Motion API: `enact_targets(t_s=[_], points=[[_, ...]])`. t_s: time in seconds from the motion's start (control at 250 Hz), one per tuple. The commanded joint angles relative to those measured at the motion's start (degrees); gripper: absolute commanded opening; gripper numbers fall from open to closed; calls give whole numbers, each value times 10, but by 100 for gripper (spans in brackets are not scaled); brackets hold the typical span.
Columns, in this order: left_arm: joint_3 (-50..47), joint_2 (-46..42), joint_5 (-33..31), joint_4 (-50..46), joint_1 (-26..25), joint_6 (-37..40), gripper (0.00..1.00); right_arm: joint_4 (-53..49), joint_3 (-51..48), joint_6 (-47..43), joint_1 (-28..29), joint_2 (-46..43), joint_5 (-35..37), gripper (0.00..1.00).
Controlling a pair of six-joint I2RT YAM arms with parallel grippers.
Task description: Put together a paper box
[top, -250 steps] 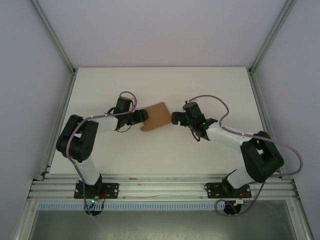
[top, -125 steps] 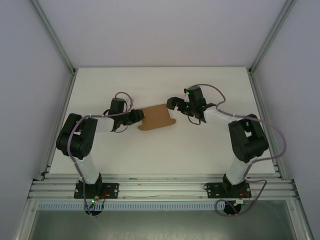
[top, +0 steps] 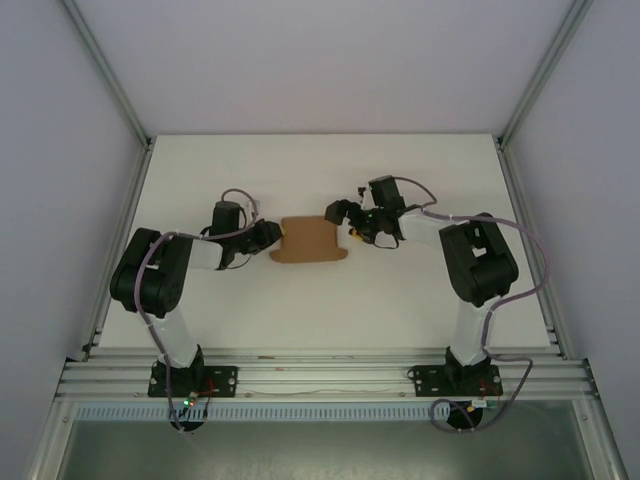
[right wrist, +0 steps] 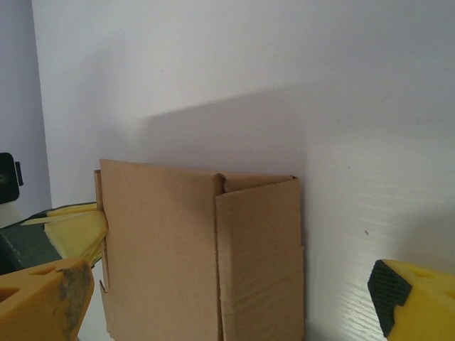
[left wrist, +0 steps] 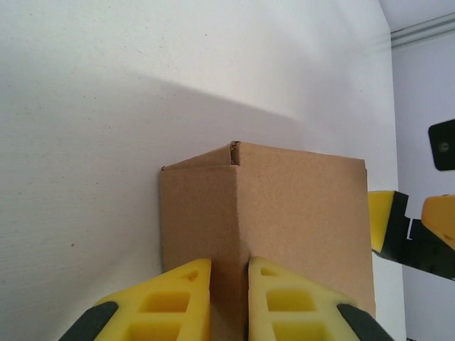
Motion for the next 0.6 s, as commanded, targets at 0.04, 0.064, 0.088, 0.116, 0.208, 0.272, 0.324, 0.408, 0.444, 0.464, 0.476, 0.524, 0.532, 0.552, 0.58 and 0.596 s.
enact_targets(t_s=[0.04, 0.064, 0.088, 0.116, 0.208, 0.272, 0.324, 0.408, 0.444, 0.464, 0.476, 0.524, 0.532, 0.552, 0.58, 0.596], points=[[-24, 10, 2, 14, 8, -17, 16, -6, 6, 17, 12, 6, -24, 100], [-26, 9, 3, 15, 9, -19, 16, -7, 6, 19, 14, 7, -27, 100], [-28, 8, 3, 19, 10, -23, 16, -5, 5, 21, 16, 7, -31, 100], [-31, 7, 6, 28, 12, -27, 16, -3, 4, 24, 18, 8, -35, 100], [-38, 1, 9, 39, 15, -30, 16, 15, 0, 39, 23, 15, -44, 99], [-40, -2, 9, 41, 17, -30, 16, 26, 2, 50, 23, 24, -49, 99], [-43, -2, 16, 49, 19, -32, 16, 41, 3, 62, 22, 32, -58, 98], [-43, -1, 19, 49, 21, -27, 16, 73, 7, 84, 24, 46, -82, 94], [-43, 0, 21, 51, 21, -27, 17, 83, 11, 92, 26, 53, -94, 93], [-43, 0, 23, 53, 21, -28, 16, 86, 13, 95, 27, 55, -98, 92], [-44, 0, 24, 55, 21, -29, 16, 86, 14, 96, 27, 57, -99, 92], [-45, 1, 28, 62, 21, -30, 16, 94, 19, 98, 28, 62, -109, 87], [-45, 1, 28, 62, 21, -29, 16, 96, 19, 98, 29, 62, -109, 86], [-45, 1, 28, 61, 21, -28, 16, 102, 19, 99, 29, 63, -111, 85], [-44, 1, 27, 57, 21, -25, 16, 108, 19, 101, 29, 63, -111, 83], [-43, 1, 25, 53, 21, -23, 16, 111, 19, 103, 29, 63, -113, 81]])
